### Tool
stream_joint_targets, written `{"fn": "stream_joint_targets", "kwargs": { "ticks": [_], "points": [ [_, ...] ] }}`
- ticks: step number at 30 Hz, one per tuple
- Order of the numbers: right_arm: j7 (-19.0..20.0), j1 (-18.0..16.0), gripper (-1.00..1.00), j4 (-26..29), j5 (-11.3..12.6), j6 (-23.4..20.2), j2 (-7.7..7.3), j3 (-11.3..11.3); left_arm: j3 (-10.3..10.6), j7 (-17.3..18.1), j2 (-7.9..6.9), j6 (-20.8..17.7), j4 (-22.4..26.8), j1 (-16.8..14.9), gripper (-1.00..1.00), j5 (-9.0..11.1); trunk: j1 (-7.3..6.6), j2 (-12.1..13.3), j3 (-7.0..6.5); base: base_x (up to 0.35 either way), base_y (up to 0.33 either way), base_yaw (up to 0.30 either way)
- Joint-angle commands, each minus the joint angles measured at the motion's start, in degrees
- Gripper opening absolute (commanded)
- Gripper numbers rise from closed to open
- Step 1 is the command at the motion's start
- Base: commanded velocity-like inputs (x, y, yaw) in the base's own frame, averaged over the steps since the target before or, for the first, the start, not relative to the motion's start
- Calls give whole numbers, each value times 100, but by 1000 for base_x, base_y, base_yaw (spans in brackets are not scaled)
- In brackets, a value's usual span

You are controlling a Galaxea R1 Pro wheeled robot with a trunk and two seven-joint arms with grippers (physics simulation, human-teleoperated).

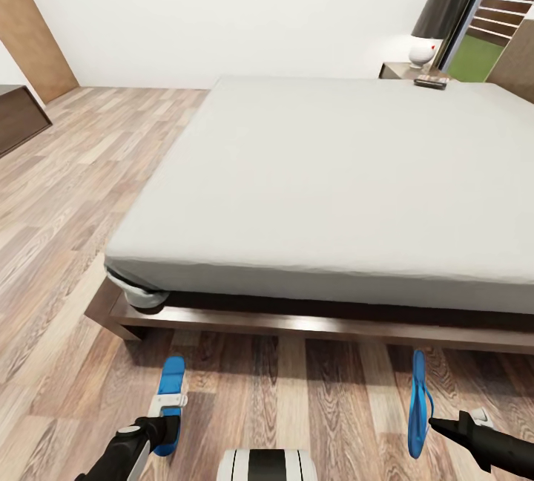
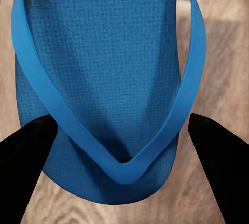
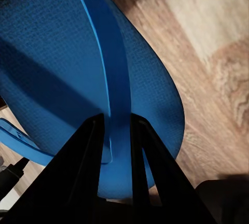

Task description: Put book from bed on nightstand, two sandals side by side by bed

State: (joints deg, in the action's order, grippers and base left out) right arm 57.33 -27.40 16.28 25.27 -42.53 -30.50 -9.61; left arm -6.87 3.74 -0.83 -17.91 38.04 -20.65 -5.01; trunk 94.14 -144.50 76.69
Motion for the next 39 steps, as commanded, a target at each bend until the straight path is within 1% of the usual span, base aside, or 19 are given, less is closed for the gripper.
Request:
{"fn": "stream_joint_targets", "kwargs": {
  "ticks": [1,3,6,10,39],
  "points": [
    [9,-2,-100,0,4,-28,0,-14,-24,39,4,-29,11,-1,-100,-53,-1,-2,4,0,0,0],
    [9,-2,-100,-1,4,-28,0,-14,-24,35,5,-29,14,-1,-100,-56,-1,-2,4,0,0,0],
    [9,-2,-100,-1,4,-28,0,-14,-28,33,10,-33,16,-1,-100,-59,7,-6,70,0,0,0],
    [8,-2,-100,-2,4,-28,0,-19,-18,39,13,-30,16,0,-100,-53,7,-6,70,0,0,0],
    [11,-2,-100,2,4,-28,-1,-20,-16,39,15,-38,15,0,-100,-53,81,-44,713,0,0,0]
  ]
}}
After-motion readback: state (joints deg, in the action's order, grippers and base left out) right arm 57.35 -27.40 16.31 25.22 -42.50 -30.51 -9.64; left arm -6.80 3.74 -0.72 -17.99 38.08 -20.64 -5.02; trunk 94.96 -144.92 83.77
